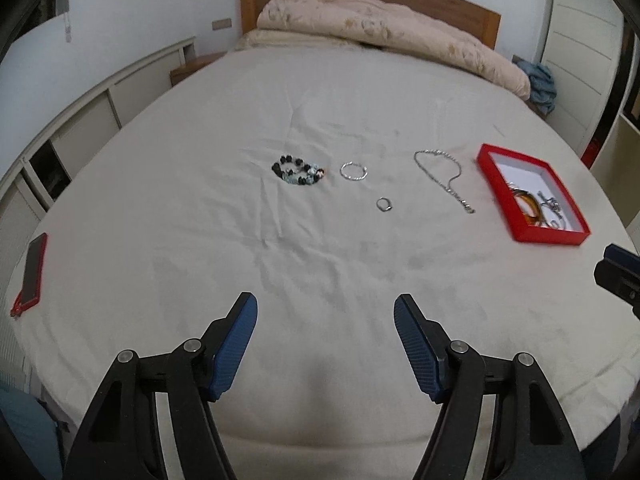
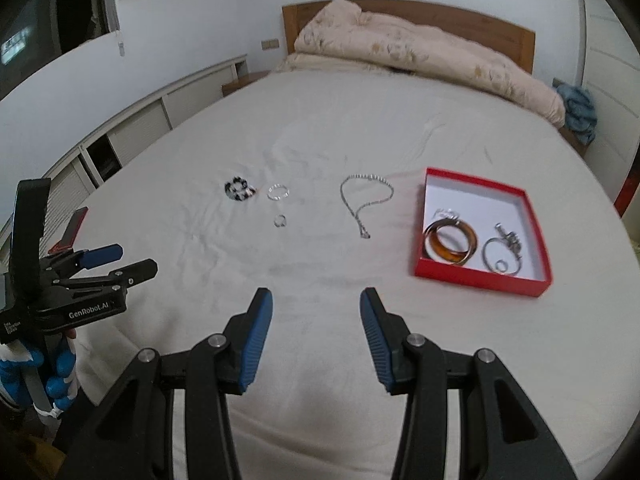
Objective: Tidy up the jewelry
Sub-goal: 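Withdraw both grippers toward the beaded bracelet and small silver ring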
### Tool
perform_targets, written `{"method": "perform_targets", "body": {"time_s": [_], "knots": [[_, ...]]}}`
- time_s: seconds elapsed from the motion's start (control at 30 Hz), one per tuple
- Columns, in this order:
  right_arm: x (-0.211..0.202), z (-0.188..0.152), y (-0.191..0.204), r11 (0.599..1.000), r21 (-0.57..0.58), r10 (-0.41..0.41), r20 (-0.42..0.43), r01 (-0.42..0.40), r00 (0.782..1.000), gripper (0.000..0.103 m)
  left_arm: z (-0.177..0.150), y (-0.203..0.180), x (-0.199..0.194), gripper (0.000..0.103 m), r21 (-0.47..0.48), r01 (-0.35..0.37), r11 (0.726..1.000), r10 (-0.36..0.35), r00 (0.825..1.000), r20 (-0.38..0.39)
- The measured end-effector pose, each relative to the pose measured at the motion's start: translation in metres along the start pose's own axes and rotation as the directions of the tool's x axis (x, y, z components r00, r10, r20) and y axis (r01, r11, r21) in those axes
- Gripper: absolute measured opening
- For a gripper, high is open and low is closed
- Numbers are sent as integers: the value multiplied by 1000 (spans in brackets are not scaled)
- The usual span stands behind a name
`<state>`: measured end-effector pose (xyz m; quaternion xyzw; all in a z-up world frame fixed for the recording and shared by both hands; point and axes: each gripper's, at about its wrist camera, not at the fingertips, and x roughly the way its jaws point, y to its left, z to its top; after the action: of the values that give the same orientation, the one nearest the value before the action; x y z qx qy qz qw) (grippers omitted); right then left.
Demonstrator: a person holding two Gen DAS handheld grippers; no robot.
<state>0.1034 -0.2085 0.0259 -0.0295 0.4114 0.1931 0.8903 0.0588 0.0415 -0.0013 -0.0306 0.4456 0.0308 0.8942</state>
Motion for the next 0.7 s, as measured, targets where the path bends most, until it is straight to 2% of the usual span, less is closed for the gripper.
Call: {"method": "perform_targets", "body": {"time_s": [0.17,0.27,0.43,0.7], "knots": [[39,9,-11,1000,15,25,-43,-25,999,44,20,8,36,67,-10,-12,1000,12,1000,-24],[63,17,-9,999,5,52,-56,-52,997,44,31,18,57,60,-21,-20,1000,19,999,-37],[102,33,5,993,-20,115,-69,-116,991,43,49,42,86,55,-43,-34,998,32,998,-50],[171,55,26,982,-41,181,-117,-187,977,43,85,78,128,51,-124,-8,992,2,999,-48]]}}
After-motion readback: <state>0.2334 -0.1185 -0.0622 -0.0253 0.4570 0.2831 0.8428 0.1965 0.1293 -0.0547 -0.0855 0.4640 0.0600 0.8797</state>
